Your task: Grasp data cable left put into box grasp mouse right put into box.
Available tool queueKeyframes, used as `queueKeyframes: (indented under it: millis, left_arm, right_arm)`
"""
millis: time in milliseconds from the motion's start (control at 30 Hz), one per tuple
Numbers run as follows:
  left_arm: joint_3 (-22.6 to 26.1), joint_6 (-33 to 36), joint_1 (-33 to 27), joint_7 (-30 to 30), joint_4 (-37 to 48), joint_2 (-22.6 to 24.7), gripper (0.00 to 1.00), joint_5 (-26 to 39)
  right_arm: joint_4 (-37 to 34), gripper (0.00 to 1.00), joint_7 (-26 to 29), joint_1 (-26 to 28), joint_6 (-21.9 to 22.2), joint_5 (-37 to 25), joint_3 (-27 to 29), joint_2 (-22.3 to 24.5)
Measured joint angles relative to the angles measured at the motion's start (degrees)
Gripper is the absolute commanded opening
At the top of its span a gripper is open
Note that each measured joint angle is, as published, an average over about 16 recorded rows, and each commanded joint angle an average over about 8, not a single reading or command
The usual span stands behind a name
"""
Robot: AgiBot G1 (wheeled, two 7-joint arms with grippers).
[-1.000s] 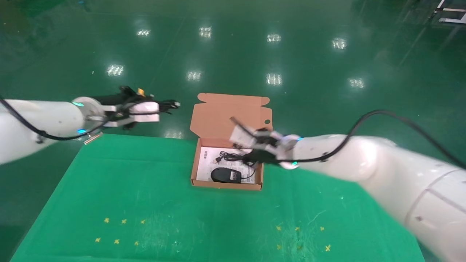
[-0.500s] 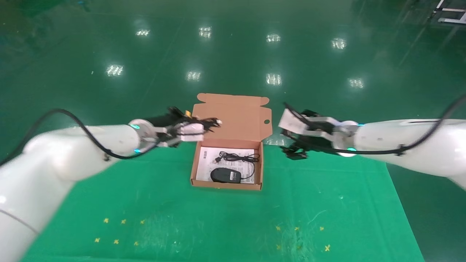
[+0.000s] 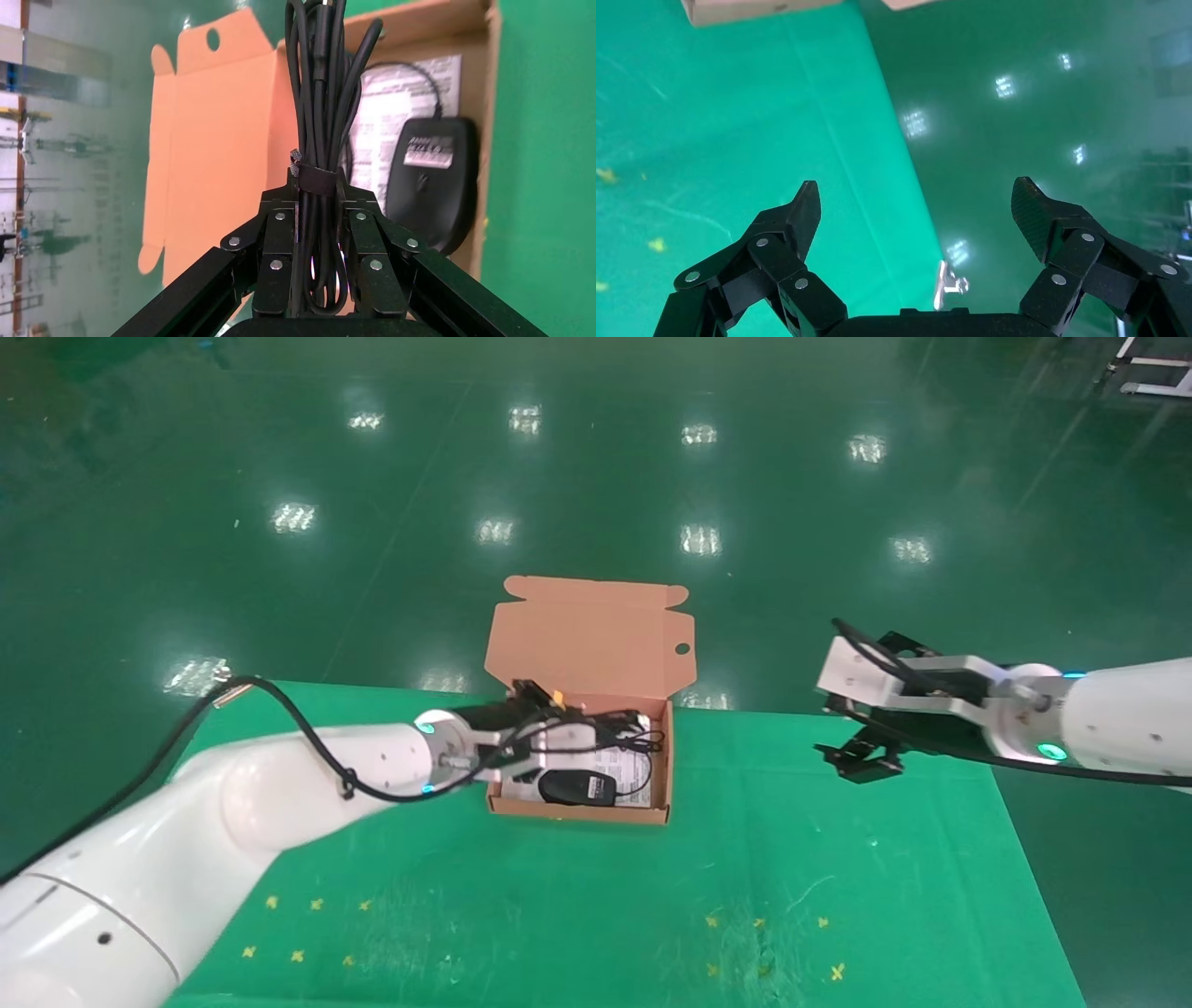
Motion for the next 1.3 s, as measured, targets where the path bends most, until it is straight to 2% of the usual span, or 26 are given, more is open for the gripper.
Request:
queueKeyframes:
  millis: [267, 533, 867, 1300]
  left_arm:
    - [4.86, -0.77, -0.14, 1.05, 0.19, 0.19, 1.0, -5.14]
    - [6.28, -0.52, -0.23, 1.04, -0.47, -0.46, 1.0, -6.59]
    - [6.52, -0.05, -0.59, -0.74, -1.59, -1.61, 1.0, -7.38]
    - [4.35, -2.0, -6.25, -4.16, -1.66, -2.37, 1.0, -9.93]
  right_arm:
    - [4.47, 1.0, 5.12, 1.99, -3.03, -5.21, -0.51, 2.42]
    - [5.04, 1.0, 5.88, 2.43, -3.89, -6.19, -0.67, 2.61]
    - [4.55, 1.0, 4.71, 2.97, -2.97, -5.55, -0.23, 2.61]
    - [5.36, 1.0, 0.08, 7.92, -2.95, -5.19, 1.59, 3.1]
